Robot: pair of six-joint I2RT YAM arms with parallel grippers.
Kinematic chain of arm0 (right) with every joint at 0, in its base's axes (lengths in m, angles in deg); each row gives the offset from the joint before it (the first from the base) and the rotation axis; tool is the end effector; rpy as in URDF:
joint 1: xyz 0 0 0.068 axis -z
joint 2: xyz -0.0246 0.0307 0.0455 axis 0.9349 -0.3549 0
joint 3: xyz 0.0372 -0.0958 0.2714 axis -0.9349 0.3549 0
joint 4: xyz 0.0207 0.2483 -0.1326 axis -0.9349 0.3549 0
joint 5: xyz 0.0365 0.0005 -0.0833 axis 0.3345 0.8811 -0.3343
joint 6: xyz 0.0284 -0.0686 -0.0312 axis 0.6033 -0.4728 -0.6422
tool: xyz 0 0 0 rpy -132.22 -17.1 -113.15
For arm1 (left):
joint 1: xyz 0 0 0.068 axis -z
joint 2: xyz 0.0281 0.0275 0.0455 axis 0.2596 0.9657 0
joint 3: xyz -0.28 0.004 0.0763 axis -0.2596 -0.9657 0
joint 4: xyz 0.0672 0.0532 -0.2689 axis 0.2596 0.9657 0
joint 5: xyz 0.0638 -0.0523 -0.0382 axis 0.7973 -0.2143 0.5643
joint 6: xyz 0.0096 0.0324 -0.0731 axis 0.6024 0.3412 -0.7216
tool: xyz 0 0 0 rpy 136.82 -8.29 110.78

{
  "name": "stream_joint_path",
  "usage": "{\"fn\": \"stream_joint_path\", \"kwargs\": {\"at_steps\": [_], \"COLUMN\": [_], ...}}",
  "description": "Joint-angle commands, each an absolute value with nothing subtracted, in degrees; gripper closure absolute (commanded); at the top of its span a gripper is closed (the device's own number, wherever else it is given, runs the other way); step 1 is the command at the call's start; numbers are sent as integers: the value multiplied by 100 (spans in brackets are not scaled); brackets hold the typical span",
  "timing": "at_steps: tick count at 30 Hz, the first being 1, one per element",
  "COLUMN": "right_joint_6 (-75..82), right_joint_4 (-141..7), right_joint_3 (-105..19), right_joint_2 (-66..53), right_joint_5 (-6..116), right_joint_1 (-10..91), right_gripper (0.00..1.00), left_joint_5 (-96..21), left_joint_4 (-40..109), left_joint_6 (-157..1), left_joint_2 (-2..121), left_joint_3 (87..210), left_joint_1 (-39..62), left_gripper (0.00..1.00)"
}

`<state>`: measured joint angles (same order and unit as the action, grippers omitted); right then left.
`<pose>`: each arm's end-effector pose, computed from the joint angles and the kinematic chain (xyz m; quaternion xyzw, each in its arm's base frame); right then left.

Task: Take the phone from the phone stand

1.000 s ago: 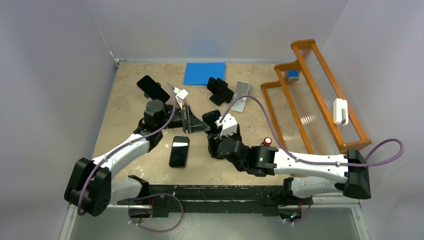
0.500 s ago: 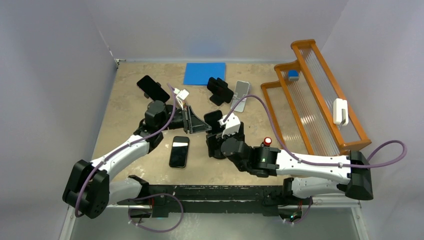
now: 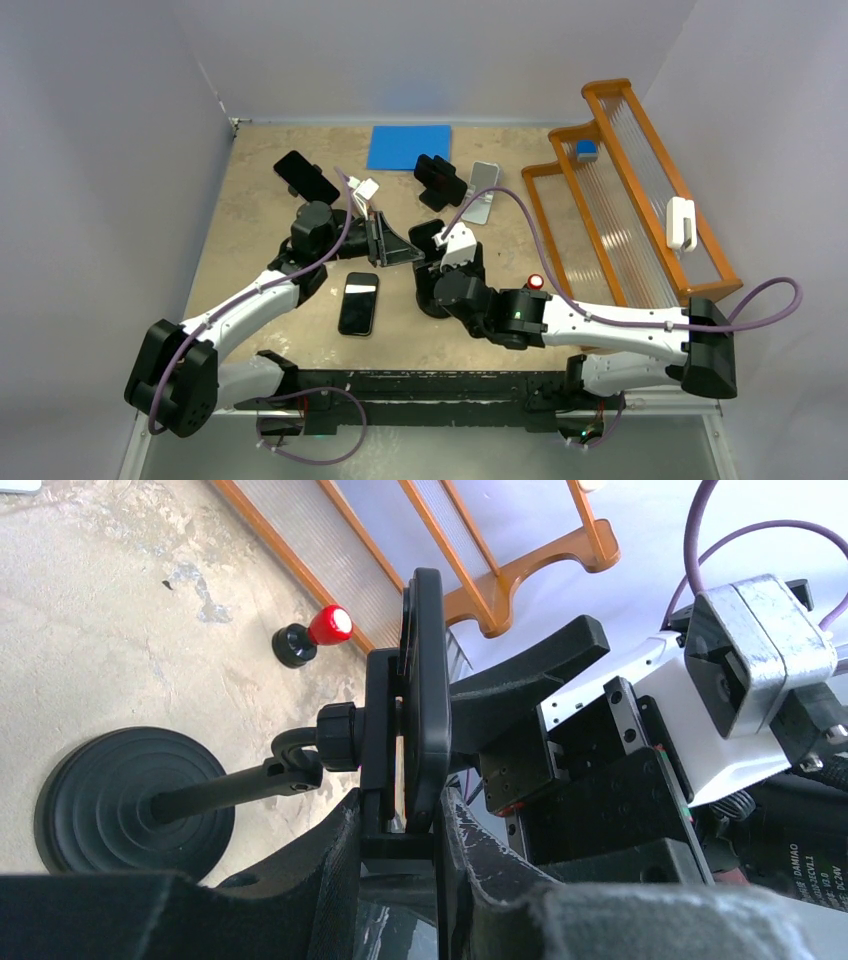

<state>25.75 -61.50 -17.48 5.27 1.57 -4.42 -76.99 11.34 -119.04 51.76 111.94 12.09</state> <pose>0.1328 0.2760 0.2946 -0.1041 0.7993 0.1816 0.5632 0.2348 -0.1785 0.2702 0.1134 0.7258 -0.6215 0.2720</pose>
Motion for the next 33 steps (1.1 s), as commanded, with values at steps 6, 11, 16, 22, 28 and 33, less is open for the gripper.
{"fn": "stream_joint_path", "kwargs": {"at_steps": [6,11,16,22,28,33], "right_joint_6": [2463,2371,2229,2141,2102,2120], "right_joint_4": [-6647,-6763,-7018,-7045,-7062,-7068], "right_joint_3": [-1867,-1674,-1482,-1455,-1474,-1451], "right_joint_2": [557,710,919,987,997,1017], "right_joint_5": [264,350,465,512,576,600], "right_joint_1": [-204,-182,-181,-181,-181,-181], "right_gripper": [33,51,60,62,64,65], "left_joint_5": [-7826,-7902,-7964,-8109,-8164,-8198], "left_joint_4": [1130,1212,1245,1111,1004,934], "left_joint_6": [-11776,-11729,-11708,-11733,-11760,-11783], "left_joint_2": [5025,4956,4812,4805,4952,5040], "left_joint_3": [11348,11340,11252,11190,11208,11247], "left_joint_1": [1264,1264,1264,1264,1264,1264], "left_gripper": [100,79,60,57,60,75]}}
